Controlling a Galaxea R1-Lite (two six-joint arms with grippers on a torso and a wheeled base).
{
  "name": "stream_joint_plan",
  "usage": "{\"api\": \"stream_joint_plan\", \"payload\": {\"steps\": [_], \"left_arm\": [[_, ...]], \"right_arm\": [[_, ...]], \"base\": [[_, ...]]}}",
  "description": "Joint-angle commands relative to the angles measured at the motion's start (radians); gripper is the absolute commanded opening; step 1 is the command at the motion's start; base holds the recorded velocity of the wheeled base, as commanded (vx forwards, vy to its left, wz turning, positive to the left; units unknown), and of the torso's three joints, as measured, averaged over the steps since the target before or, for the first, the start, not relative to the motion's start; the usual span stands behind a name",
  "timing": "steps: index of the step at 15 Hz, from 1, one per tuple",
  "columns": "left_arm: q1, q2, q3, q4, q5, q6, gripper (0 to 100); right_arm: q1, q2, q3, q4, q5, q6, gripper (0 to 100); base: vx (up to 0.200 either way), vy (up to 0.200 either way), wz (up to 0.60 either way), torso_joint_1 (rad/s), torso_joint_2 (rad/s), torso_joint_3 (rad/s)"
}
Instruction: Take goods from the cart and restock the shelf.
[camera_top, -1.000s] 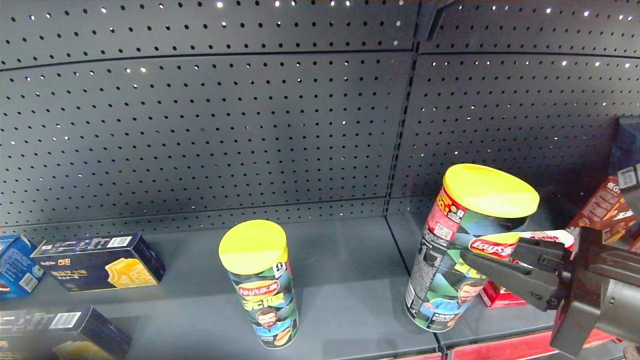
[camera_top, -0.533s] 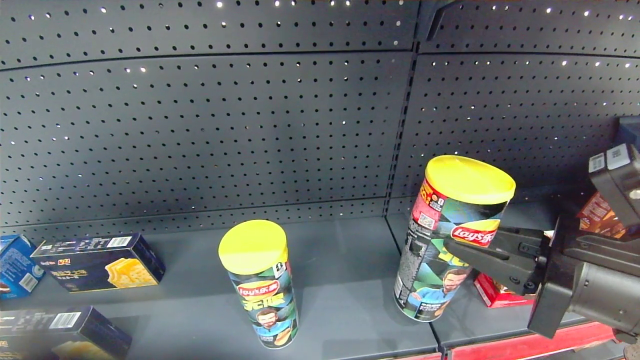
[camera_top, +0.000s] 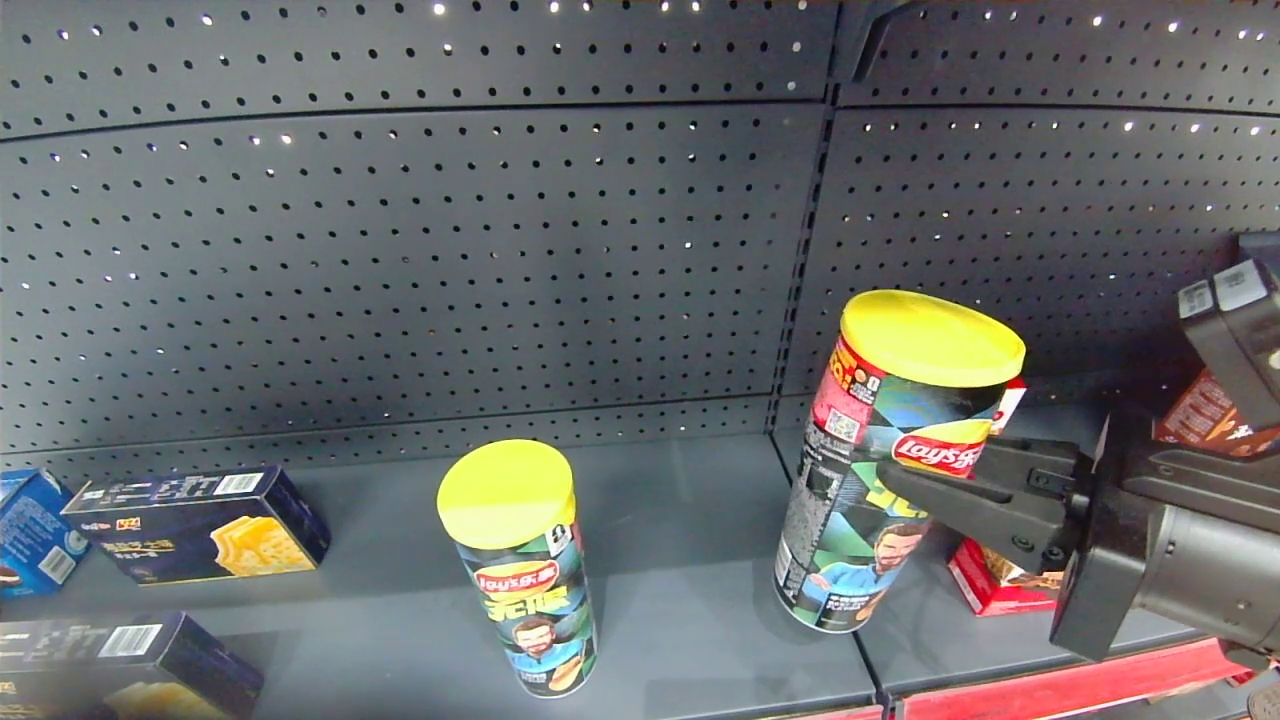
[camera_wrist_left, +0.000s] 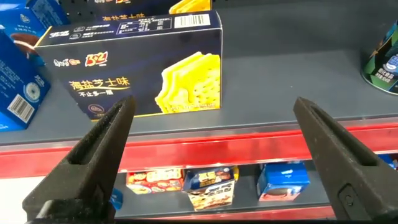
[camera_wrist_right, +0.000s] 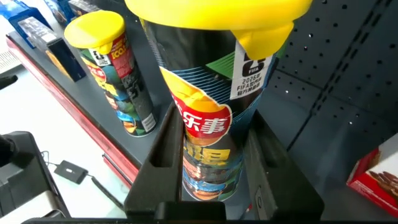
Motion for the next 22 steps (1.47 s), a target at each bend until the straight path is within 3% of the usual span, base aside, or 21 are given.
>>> {"api": "stream_joint_plan", "payload": {"steps": [1,6,11,13,14,15,22], "left_arm": [[0.0,0.003,0.0,0.0,0.0,-0.001,100],[0.0,0.003,0.0,0.0,0.0,-0.001,100],[0.0,0.003,0.0,0.0,-0.001,0.0,100],[0.0,0.003,0.0,0.0,-0.001,-0.001,100],[0.0,0.003,0.0,0.0,0.0,-0.001,100],[0.0,0.003,0.0,0.0,0.0,0.0,100],[0.0,0.003,0.0,0.0,0.0,-0.001,100]], "right_arm": [[-0.001,0.014,-0.007,-0.001,0.001,-0.001,0],[0.061,0.145,-0.072,-0.07,-0.078,-0.002,0],[0.042,0.201,-0.123,-0.074,-0.13,0.016,0],[0.042,0.266,-0.164,-0.08,-0.229,0.026,0],[0.047,0.31,-0.213,-0.082,-0.327,0.022,0],[0.056,0.315,-0.216,-0.082,-0.345,0.022,0],[0.079,0.258,-0.185,-0.065,-0.341,0.026,0]], "base": [[0.0,0.0,0.0,0.0,0.0,0.0],[0.0,0.0,0.0,0.0,0.0,0.0],[0.0,0.0,0.0,0.0,0.0,0.0],[0.0,0.0,0.0,0.0,0.0,0.0],[0.0,0.0,0.0,0.0,0.0,0.0],[0.0,0.0,0.0,0.0,0.0,0.0],[0.0,0.0,0.0,0.0,0.0,0.0]]}}
